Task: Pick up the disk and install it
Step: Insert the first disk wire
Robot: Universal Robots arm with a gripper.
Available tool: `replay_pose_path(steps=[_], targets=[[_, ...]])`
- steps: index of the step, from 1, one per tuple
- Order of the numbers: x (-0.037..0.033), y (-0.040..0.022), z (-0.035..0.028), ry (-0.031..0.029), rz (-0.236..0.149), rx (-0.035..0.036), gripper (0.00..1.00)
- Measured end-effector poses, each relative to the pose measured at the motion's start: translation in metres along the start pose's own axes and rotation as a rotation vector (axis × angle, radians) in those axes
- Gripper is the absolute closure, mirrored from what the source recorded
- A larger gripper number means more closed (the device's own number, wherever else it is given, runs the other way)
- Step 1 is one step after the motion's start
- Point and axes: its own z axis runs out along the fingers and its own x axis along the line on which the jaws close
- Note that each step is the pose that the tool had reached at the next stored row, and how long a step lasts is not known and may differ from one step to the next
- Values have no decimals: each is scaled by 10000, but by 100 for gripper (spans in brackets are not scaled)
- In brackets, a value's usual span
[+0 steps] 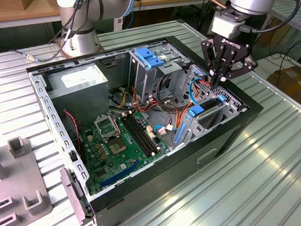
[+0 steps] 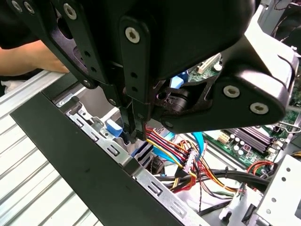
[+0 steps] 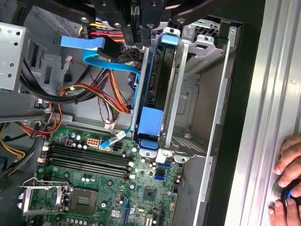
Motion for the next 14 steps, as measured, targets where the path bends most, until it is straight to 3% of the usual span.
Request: replay_pose_path(steps=[4,10,14], targets=[[38,14,8,-94,6,17,83],[38,13,28,-107,644,-21,83],[51,23,37,-109,699,-24,83]])
